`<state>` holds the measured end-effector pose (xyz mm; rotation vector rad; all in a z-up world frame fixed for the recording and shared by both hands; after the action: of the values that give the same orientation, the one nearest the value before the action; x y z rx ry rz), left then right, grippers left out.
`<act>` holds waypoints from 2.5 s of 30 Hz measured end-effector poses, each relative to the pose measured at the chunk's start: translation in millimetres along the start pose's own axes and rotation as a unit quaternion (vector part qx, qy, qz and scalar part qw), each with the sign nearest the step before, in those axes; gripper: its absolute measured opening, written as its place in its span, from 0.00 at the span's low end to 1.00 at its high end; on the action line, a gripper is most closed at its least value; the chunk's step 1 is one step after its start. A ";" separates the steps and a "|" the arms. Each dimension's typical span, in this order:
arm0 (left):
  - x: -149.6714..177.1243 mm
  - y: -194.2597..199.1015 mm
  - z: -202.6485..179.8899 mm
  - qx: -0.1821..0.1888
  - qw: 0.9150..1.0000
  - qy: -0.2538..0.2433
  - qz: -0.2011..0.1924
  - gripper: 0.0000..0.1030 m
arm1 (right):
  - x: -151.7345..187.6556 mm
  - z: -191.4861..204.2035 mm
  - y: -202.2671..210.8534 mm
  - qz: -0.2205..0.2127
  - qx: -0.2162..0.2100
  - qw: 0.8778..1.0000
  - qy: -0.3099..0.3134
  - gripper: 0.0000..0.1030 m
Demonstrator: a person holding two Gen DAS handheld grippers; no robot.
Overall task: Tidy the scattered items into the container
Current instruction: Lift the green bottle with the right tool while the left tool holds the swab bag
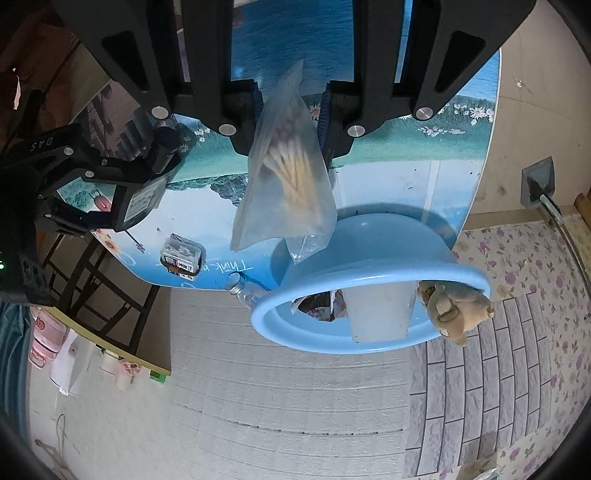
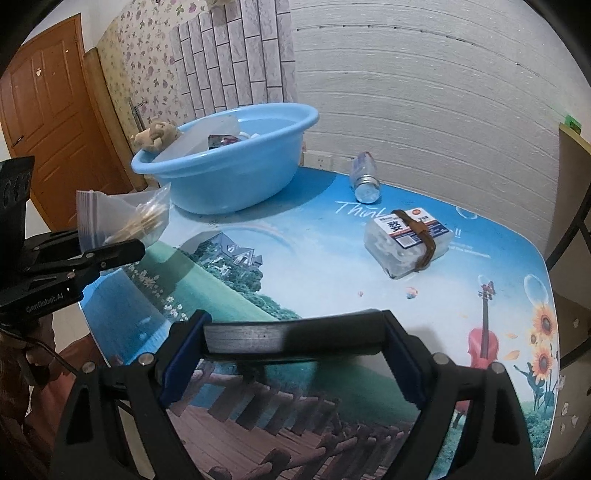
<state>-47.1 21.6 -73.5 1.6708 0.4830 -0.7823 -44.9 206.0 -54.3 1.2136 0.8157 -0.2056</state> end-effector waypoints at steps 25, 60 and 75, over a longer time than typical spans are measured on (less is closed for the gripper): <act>5.2 2.2 -0.9 0.003 1.000 -0.003 0.007 0.21 | 16.0 1.8 -19.2 0.048 -0.041 0.997 0.046 0.94; -13.5 26.8 5.9 0.004 1.000 0.004 -0.026 0.21 | 3.5 18.8 -17.9 0.035 -0.079 0.995 0.052 0.82; -9.5 26.9 5.8 0.000 1.000 0.005 -0.022 0.21 | 11.0 -1.0 -14.6 0.055 -0.005 0.998 0.005 0.82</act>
<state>-36.6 10.3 -48.8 1.6697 0.5281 -0.8049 -45.6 204.5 -72.5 1.2479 0.7561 -0.1058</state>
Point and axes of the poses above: each gripper's, at about its wrist camera, not at the fingertips, and y roughly against the way its jaws point, z to its left, x to its underside, the point moved 2 cm from there along -y, roughly the way its jaws point, and after that the axes turned 1 degree about z, right-handed, at the moved point
